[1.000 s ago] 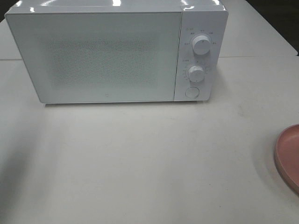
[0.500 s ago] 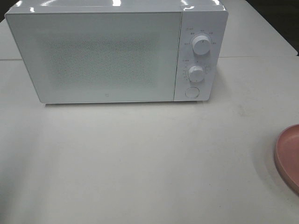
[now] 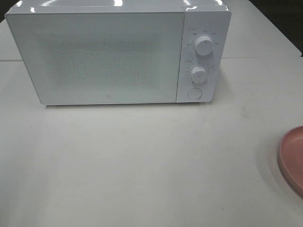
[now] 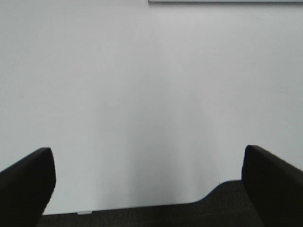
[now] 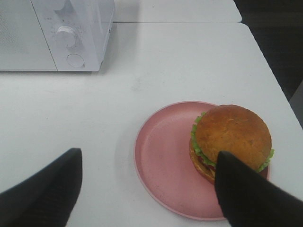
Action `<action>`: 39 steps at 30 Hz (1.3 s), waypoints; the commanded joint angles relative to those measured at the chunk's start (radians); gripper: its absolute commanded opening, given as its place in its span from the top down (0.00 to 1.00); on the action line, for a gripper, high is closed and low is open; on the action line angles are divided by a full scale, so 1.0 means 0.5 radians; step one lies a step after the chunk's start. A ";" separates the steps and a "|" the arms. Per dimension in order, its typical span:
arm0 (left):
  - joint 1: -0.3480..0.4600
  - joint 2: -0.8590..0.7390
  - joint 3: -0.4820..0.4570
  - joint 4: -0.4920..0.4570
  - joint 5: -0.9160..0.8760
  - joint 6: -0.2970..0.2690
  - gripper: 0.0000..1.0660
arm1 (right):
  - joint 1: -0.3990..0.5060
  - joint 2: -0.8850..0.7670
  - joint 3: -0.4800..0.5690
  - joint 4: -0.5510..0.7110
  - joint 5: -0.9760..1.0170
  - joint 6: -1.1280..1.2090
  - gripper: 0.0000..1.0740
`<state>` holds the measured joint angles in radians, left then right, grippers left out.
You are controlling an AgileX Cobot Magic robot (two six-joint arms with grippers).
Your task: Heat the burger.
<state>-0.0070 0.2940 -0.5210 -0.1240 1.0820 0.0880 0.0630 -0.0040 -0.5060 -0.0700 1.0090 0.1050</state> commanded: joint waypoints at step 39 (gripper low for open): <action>-0.002 -0.634 0.008 0.000 -0.026 -0.002 0.06 | -0.008 -0.044 0.002 0.004 -0.022 -0.014 0.30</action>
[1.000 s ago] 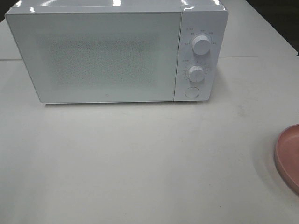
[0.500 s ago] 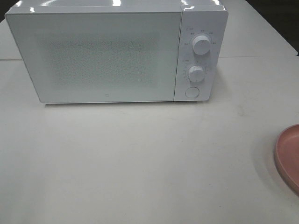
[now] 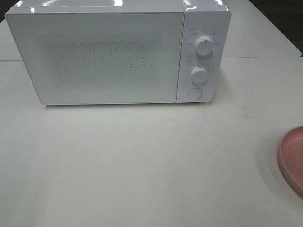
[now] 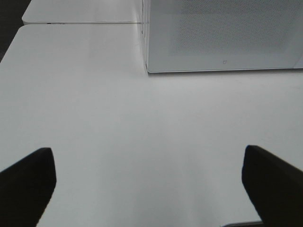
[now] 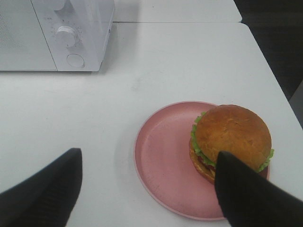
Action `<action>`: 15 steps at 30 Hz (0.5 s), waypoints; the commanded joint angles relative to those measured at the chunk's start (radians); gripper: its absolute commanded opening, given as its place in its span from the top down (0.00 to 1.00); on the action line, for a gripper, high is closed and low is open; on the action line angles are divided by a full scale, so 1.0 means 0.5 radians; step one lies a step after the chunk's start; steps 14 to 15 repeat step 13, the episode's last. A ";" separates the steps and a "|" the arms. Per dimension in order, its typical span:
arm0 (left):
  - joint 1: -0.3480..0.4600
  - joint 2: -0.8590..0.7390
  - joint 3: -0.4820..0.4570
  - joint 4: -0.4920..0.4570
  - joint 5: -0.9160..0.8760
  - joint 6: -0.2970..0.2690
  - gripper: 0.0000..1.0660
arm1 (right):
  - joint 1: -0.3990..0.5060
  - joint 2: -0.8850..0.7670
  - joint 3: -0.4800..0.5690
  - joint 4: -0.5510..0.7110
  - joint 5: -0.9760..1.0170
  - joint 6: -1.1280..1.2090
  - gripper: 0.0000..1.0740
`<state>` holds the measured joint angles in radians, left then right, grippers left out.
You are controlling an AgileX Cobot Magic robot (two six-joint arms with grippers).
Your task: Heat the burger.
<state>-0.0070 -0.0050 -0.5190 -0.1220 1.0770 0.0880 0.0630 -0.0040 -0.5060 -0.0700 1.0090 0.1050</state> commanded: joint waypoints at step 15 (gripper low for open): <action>-0.002 -0.036 0.004 -0.004 -0.016 -0.002 0.06 | -0.008 -0.044 0.002 0.004 -0.022 -0.014 0.30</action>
